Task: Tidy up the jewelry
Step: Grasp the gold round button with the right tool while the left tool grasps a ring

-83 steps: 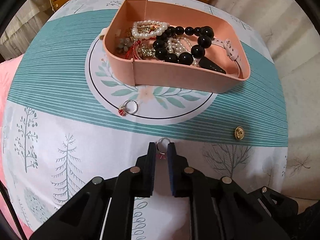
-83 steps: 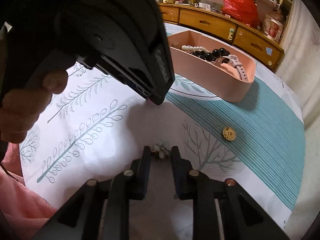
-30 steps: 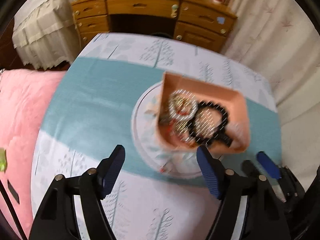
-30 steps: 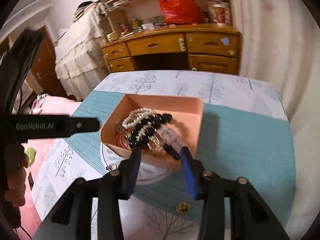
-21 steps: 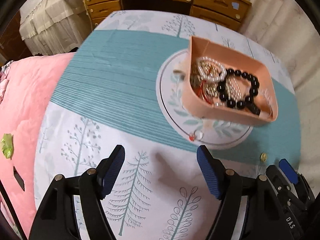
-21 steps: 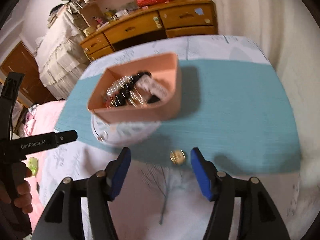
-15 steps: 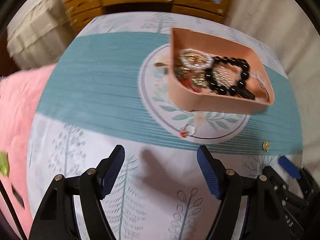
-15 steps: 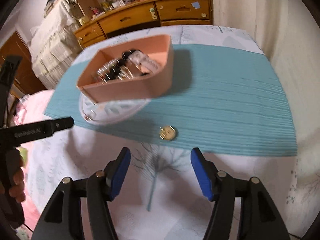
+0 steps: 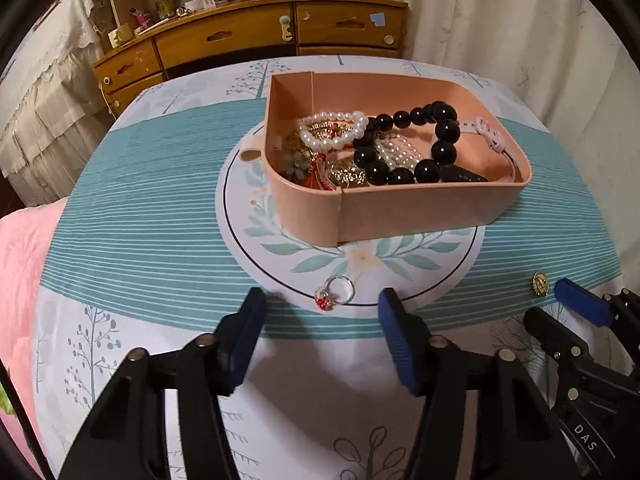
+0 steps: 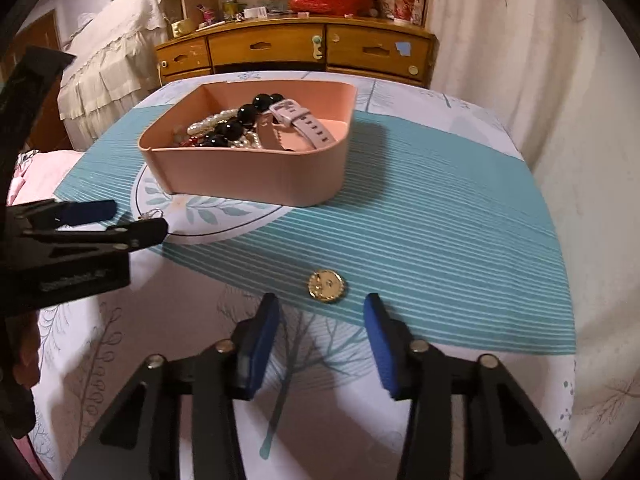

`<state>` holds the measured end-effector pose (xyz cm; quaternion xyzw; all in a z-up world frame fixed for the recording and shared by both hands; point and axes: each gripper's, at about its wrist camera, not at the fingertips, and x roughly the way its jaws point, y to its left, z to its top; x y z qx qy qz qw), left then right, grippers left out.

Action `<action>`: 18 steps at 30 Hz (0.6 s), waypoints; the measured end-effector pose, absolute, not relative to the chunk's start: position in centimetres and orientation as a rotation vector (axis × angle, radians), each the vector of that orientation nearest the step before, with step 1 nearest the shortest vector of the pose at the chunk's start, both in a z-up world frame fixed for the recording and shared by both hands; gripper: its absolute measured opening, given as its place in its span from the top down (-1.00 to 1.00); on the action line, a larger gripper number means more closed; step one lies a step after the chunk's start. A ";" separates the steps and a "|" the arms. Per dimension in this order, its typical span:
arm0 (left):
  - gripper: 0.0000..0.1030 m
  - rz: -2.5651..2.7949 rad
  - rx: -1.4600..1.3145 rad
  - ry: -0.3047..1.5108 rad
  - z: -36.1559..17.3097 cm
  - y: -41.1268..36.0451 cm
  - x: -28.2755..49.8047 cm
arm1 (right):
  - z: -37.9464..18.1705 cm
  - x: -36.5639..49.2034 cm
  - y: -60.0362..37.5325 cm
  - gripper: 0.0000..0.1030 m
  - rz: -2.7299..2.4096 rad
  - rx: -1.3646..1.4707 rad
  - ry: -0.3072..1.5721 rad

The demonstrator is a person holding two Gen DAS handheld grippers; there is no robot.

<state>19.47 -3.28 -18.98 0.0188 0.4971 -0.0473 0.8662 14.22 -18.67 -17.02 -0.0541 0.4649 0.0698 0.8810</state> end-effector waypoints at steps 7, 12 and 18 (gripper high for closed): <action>0.24 -0.088 0.008 1.063 -18.8 -3.2 19.8 | -17.0 14.7 -18.0 0.62 0.190 -0.126 0.957; 0.69 -0.108 0.028 1.060 -18.8 -3.4 20.0 | -16.9 15.4 -18.0 0.86 0.229 -0.100 0.967; 0.88 -0.116 0.025 1.065 -18.8 -3.5 20.0 | -16.9 15.9 -17.9 0.87 0.217 -0.108 0.984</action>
